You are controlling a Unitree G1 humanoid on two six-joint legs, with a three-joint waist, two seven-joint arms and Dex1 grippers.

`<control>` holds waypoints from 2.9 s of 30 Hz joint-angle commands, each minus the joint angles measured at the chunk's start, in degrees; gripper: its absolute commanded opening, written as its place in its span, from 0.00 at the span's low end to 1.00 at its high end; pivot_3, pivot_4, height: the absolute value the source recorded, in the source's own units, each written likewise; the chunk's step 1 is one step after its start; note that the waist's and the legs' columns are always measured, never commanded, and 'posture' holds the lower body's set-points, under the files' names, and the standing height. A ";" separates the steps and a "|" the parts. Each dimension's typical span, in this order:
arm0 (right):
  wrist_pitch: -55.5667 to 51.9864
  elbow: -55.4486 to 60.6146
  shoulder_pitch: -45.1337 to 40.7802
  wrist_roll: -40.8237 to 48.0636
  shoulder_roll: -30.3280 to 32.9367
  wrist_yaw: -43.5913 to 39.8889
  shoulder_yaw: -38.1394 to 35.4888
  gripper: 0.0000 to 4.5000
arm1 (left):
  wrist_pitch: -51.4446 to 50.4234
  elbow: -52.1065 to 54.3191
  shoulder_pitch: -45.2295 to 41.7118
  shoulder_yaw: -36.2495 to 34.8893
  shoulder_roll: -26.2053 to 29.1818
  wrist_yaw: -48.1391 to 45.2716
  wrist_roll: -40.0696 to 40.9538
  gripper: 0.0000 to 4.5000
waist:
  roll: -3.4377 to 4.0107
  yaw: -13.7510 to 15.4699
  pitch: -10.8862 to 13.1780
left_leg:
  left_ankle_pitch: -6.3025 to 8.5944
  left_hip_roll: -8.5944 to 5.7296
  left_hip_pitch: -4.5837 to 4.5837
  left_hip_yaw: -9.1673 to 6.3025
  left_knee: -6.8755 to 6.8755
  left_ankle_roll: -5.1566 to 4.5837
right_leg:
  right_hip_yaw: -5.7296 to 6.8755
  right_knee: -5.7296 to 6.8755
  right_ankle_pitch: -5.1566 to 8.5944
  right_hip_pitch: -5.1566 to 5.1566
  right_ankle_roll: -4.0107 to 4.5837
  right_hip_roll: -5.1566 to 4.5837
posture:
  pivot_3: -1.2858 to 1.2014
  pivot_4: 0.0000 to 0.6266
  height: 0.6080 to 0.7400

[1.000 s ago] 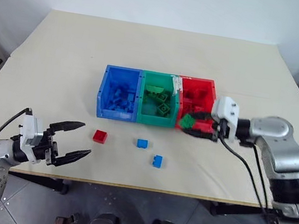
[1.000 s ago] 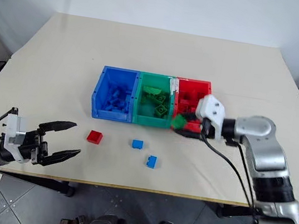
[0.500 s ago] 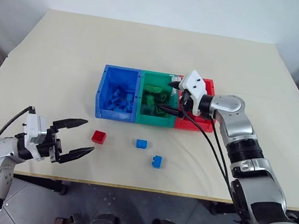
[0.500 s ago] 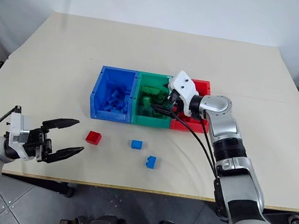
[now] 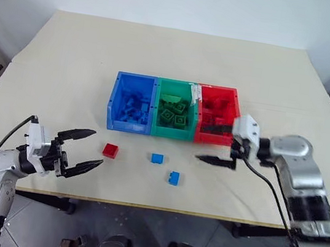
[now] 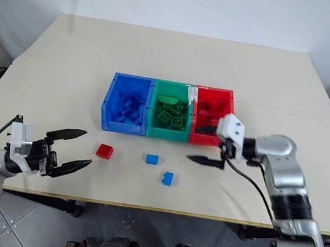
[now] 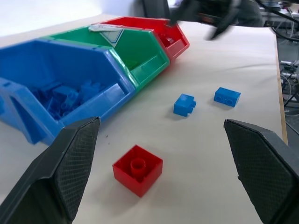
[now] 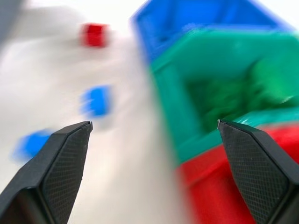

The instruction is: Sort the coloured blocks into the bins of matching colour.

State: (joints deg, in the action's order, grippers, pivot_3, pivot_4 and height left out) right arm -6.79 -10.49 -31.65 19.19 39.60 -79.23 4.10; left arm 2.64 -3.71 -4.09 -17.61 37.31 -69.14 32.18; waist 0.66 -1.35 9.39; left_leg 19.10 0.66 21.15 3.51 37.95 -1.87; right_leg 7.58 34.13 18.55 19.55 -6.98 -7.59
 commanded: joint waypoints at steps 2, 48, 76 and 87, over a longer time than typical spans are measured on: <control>1.30 3.64 6.47 1.40 5.19 -0.87 -4.92 0.99 | 0.99 -0.70 -0.24 -0.90 1.17 -1.47 0.13 1.00 | 0.00 -0.16 0.00 | 0.00 0.02 -0.02 0.07 -0.01 0.00 | 0.00 -0.09 0.00 -0.03 0.00 0.01 | 0.52 0.24 1.00; -0.19 6.50 6.83 -11.29 -9.78 12.78 14.51 0.50 | 1.51 2.73 4.61 -3.36 1.75 1.30 0.50 1.00 | -0.03 -0.19 -0.02 | 0.02 0.07 -0.04 0.05 -0.01 0.02 | -0.03 -0.06 0.00 0.01 0.00 -0.01 | 0.52 0.24 1.00; 12.85 -43.76 -39.68 -12.48 -36.90 23.62 7.00 0.63 | 2.25 7.44 8.46 -4.95 0.05 5.02 0.28 1.00 | -0.07 -1.05 -0.04 | 0.02 0.01 0.01 -0.04 -0.02 0.10 | -0.11 1.02 0.00 0.57 0.01 0.06 | 0.52 0.24 1.00; 20.59 -48.36 -40.20 -15.17 -35.92 23.69 4.99 1.00 | 2.10 6.80 7.45 -4.72 0.30 5.21 0.29 1.00 | -0.06 -1.80 -0.03 | 0.02 0.03 0.03 -0.04 -0.04 0.11 | -0.18 1.02 0.00 0.60 0.01 0.07 | 0.52 0.24 1.00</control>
State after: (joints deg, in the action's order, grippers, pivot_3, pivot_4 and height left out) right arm 12.44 -59.95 -71.36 3.89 2.86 -55.21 10.75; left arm 3.95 1.92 3.72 -21.44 37.14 -63.89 31.87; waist 0.61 -3.15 9.36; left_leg 19.12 0.69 21.18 3.47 37.91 -1.76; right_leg 7.40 35.15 18.55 20.15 -6.97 -7.51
